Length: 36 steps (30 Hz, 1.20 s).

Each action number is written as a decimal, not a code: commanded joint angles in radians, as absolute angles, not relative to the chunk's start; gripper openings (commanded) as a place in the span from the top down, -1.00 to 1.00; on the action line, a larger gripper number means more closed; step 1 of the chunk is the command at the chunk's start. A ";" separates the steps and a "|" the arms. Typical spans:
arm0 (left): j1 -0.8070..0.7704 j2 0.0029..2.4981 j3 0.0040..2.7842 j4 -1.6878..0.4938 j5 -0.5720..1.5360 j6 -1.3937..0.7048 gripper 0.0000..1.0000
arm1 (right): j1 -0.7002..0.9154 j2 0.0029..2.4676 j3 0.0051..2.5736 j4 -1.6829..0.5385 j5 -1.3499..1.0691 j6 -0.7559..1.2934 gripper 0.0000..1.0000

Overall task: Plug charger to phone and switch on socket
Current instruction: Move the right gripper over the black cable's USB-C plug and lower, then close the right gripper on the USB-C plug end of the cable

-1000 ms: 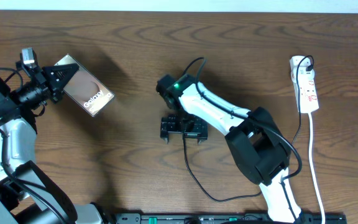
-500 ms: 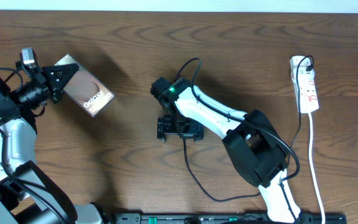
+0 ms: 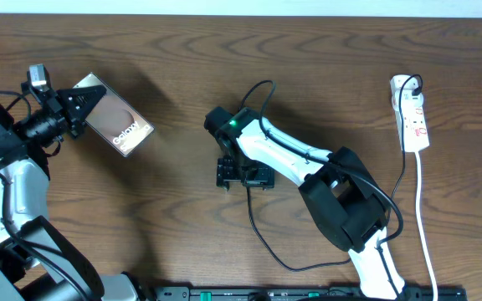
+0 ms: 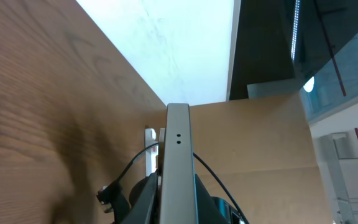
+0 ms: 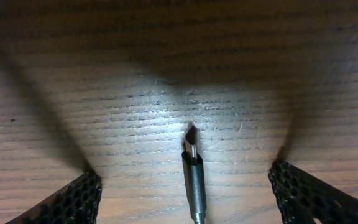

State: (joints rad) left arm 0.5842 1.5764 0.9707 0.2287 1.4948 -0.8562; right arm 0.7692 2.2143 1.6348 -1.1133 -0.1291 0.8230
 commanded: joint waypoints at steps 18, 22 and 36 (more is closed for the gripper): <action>0.583 1.575 0.966 0.234 1.534 -0.845 0.85 | 0.770 2.217 1.612 -1.106 -0.120 0.846 0.36; 0.583 1.575 0.966 0.234 1.534 -0.845 0.85 | 0.770 2.217 1.612 -1.106 -0.123 0.846 0.49; 0.583 1.575 0.966 0.234 1.534 -0.842 0.85 | 0.770 2.217 1.612 -1.099 -0.123 0.846 0.73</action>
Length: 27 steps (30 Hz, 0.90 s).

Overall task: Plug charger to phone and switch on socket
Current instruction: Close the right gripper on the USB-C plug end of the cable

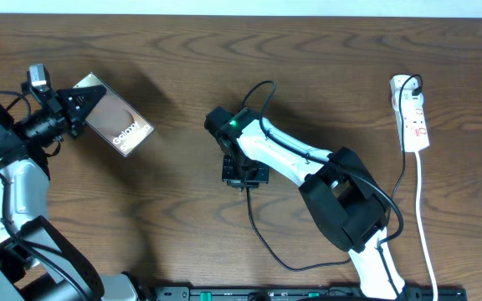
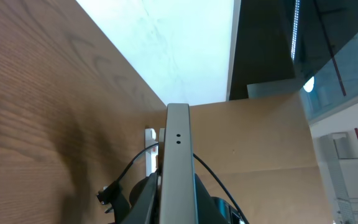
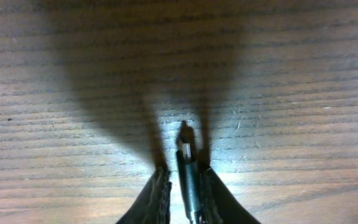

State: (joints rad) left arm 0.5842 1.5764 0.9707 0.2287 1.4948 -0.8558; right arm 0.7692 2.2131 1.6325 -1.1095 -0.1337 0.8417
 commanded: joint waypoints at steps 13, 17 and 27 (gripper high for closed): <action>0.583 1.575 0.966 0.234 1.533 -0.842 0.85 | 0.770 2.217 1.612 -1.099 -0.123 0.846 0.97; 0.583 1.575 0.966 0.234 1.533 -0.838 0.85 | 0.770 2.217 1.612 -1.099 -0.123 0.846 0.94; 0.583 1.575 0.966 0.234 1.534 -0.838 0.85 | 0.774 2.217 1.612 -1.106 -0.168 0.845 0.87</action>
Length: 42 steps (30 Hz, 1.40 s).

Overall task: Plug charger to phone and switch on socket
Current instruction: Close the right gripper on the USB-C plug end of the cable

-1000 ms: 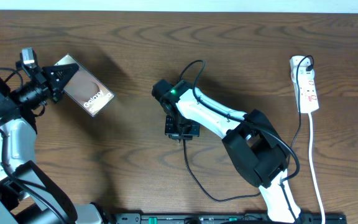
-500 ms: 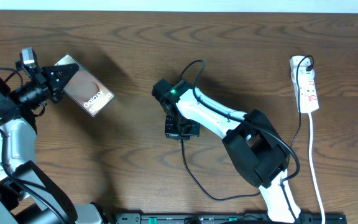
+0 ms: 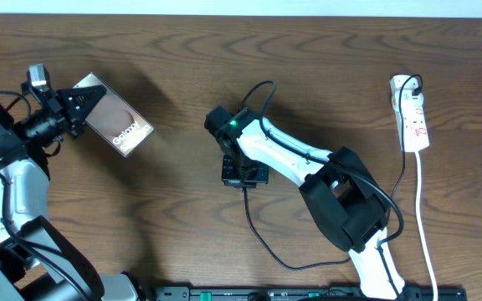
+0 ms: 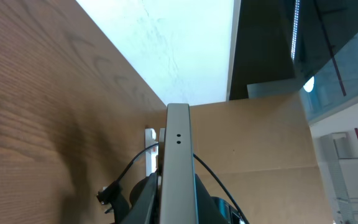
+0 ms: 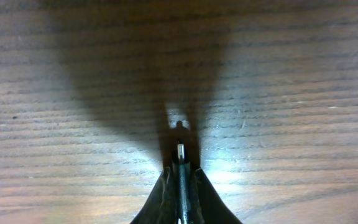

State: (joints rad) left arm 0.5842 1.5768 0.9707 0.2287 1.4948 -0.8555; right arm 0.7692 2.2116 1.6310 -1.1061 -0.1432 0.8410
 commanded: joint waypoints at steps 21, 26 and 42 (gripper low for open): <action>0.583 1.575 0.966 0.233 1.534 -0.838 0.85 | 0.807 2.217 1.568 -1.116 -0.171 0.861 0.80; 0.583 1.575 0.966 0.234 1.534 -0.838 0.85 | 0.803 2.217 1.549 -1.092 -0.171 0.875 0.86; 0.583 1.575 0.966 0.234 1.533 -0.838 0.85 | 0.726 2.217 1.549 -1.054 -0.171 0.874 0.63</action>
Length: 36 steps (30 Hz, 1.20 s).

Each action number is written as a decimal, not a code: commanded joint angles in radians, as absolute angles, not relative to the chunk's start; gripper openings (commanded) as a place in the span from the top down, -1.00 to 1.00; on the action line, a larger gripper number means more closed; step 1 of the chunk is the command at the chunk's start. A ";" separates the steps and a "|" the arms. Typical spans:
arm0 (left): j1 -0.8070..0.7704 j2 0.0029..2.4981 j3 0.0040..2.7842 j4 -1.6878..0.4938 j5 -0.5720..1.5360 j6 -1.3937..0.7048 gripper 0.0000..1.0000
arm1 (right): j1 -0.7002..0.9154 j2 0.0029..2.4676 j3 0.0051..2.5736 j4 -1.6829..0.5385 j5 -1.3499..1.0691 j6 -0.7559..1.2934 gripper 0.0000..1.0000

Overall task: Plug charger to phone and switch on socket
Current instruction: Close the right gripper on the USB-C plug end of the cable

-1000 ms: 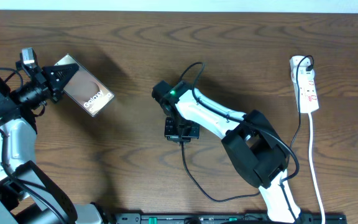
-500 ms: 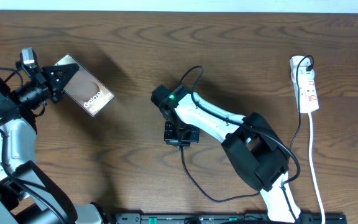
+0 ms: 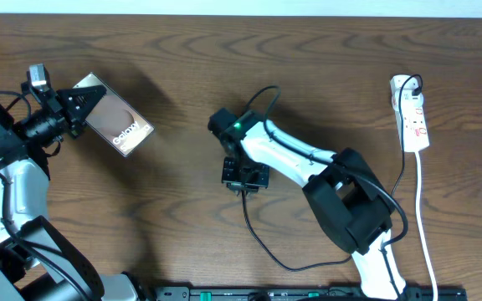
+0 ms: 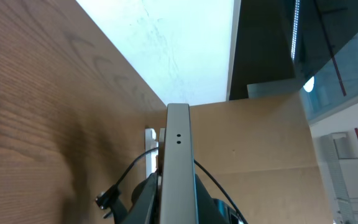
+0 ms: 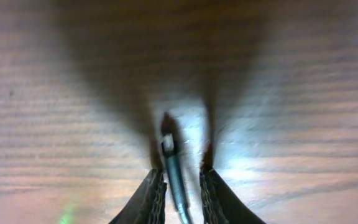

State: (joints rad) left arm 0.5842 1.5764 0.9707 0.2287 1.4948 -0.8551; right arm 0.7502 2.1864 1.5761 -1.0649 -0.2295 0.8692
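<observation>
My left gripper (image 3: 78, 113) is shut on the phone (image 3: 117, 125) at the far left and holds it off the table. The left wrist view shows the phone edge-on (image 4: 178, 155), its end with two small holes facing out. At the table's centre my right gripper (image 3: 243, 177) points down at the wood. Its fingers (image 5: 155, 186) stand a little apart around the charger plug (image 5: 169, 158). The plug leans against the left finger, with a gap to the right one. The black charger cable (image 3: 258, 238) loops toward the front edge. The white socket strip (image 3: 412, 113) lies at the far right.
The strip's white lead (image 3: 423, 209) runs down the right side to the front edge. A black cable arcs over the right arm near its wrist (image 3: 262, 94). A black rail (image 3: 308, 293) lines the front edge. Brown table (image 3: 182, 217) lies between the two arms.
The right gripper's fingers have come apart from the plug they were clamped on. The plug now sits tilted between them. The left gripper and the phone have not moved.
The right gripper first stood wide open over the plug lying on the table. Then its fingers were narrowed round the plug, then shut on it. Now they stand slightly apart again. The left gripper held the phone still throughout.
</observation>
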 commanded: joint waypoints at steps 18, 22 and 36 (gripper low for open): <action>0.583 1.575 0.966 0.234 1.534 -0.838 0.85 | 0.769 2.217 1.549 -1.061 -0.186 0.867 0.59; 0.583 1.575 0.966 0.233 1.534 -0.838 0.85 | 0.784 2.217 1.549 -1.061 -0.186 0.867 0.60; 0.583 1.575 0.966 0.233 1.534 -0.838 0.85 | 0.763 2.217 1.549 -1.046 -0.163 0.867 0.64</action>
